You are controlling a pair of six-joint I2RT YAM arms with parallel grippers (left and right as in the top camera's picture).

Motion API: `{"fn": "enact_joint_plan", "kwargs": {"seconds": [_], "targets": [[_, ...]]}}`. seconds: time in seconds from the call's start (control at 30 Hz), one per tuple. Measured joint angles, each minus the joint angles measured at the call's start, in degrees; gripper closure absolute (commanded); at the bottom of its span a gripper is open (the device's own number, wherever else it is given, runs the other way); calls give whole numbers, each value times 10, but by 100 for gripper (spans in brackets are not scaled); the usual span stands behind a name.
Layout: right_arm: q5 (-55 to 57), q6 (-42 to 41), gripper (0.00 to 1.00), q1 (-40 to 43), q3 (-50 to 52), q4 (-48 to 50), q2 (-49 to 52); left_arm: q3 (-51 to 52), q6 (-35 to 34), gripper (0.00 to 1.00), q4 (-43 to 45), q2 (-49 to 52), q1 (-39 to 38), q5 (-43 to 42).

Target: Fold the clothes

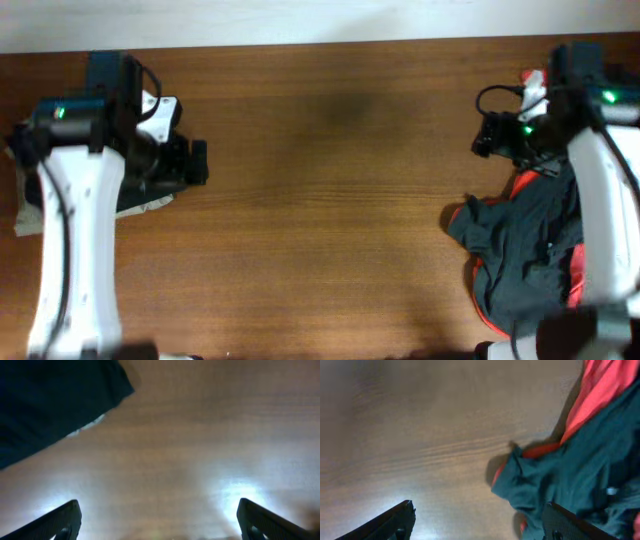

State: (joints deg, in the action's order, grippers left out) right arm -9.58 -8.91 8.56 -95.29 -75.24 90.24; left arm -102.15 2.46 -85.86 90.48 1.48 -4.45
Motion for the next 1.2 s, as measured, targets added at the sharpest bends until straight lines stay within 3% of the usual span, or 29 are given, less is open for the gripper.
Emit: {"fn": "enact_joint_plan", "kwargs": {"seconds": [0.1,0.17,0.27,0.37,0.63,0.93,1.0,1.1,1.2], "targets": [[-1,4,1,0,113,91,-157,149,-2,1,141,-238,0,14],[5,10,1,0,229,171,-286,281,-1,1,233,-445,0,21],[29,14,2,0,318,196,-420,377,-1,1,266,-638,0,26],[41,14,2,0,334,166,-464,408,-1,1,254,-723,0,29],[44,14,1,0,337,155,-434,411,-1,1,113,-749,0,30],[44,14,1,0,340,155,-353,411,-1,1,113,-749,0,30],[52,14,1,-22,345,155,-391,411,-1,1,113,-749,0,30],[76,15,1,-80,405,184,-545,411,-1,1,113,-750,0,30],[82,15,1,-86,546,289,-718,412,-1,1,113,-750,0,30]]}}
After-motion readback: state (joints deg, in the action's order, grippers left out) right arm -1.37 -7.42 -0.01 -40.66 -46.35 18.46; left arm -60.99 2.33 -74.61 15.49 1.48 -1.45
